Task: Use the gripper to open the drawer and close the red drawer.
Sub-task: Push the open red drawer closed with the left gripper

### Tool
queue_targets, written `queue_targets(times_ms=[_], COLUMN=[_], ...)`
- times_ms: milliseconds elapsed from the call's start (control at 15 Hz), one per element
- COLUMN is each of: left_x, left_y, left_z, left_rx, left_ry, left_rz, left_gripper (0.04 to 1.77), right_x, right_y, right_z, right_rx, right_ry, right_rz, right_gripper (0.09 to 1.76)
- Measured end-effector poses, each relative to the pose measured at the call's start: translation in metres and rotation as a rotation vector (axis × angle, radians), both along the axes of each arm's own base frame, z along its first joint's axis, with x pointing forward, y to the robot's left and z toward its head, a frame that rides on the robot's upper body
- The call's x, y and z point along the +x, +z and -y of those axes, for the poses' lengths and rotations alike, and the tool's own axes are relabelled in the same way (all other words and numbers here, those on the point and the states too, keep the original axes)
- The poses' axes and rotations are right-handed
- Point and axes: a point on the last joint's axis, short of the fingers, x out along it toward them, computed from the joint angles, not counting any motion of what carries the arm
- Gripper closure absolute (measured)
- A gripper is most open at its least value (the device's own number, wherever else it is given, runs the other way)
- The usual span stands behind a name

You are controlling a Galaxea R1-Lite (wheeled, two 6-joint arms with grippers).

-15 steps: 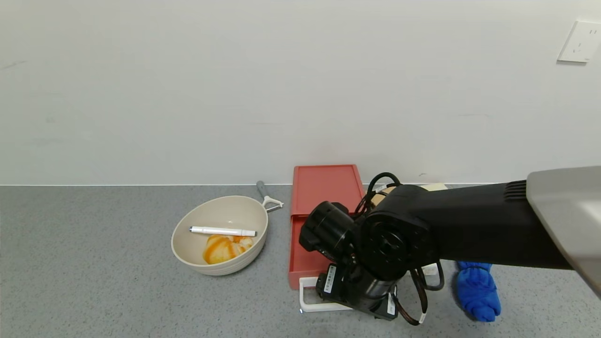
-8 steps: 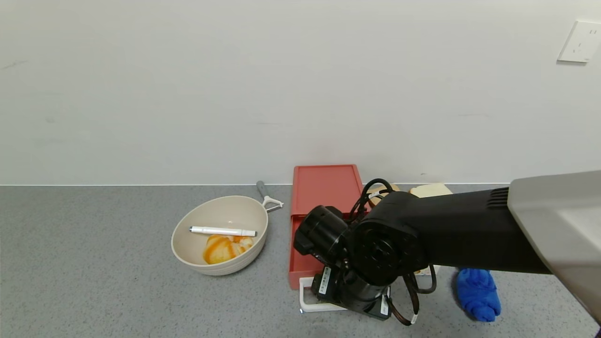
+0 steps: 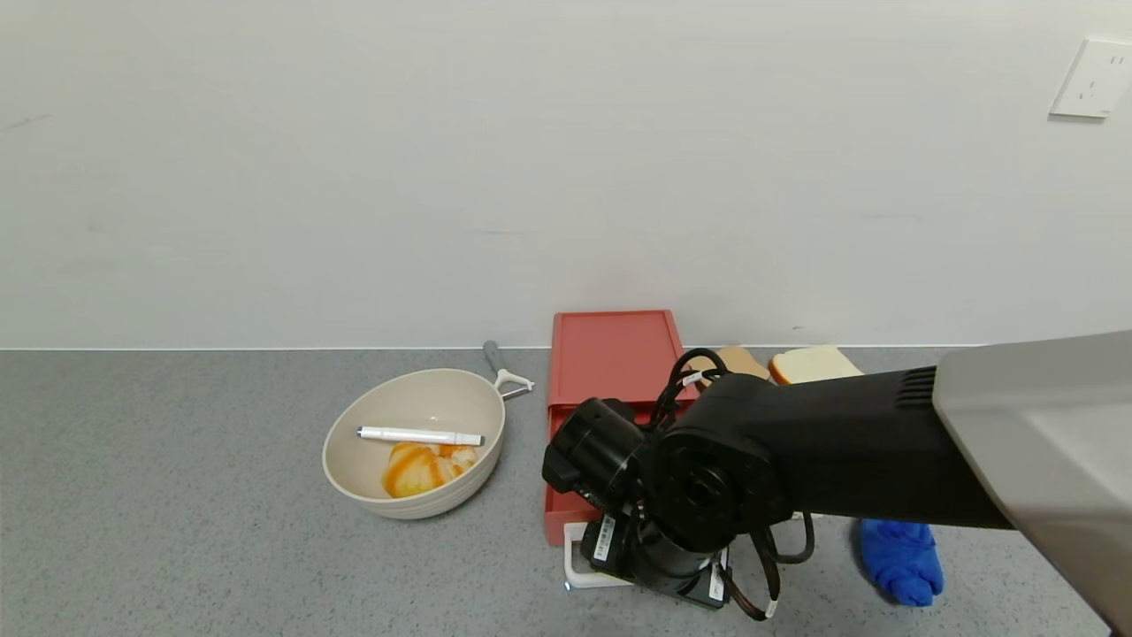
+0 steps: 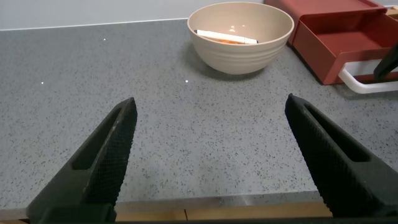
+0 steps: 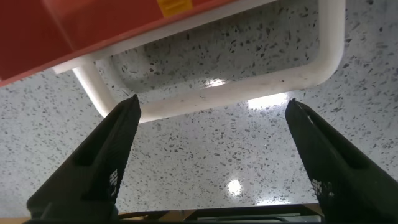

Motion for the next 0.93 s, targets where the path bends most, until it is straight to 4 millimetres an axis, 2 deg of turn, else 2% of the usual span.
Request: queue_targets(times_ms=[933], left_x=[0.000], left_y=[0.000], left_z=[0.000], left_rx=[0.000], left_ry=[0.000], left_rz=[0.000], left_gripper=[0.09], right_x=[0.002], right_y=[-0.015], right_z=[-0.009], right_rx=[-0.026], right_ry=[-0.002], right_rz=[0.031], right_gripper=[0.14])
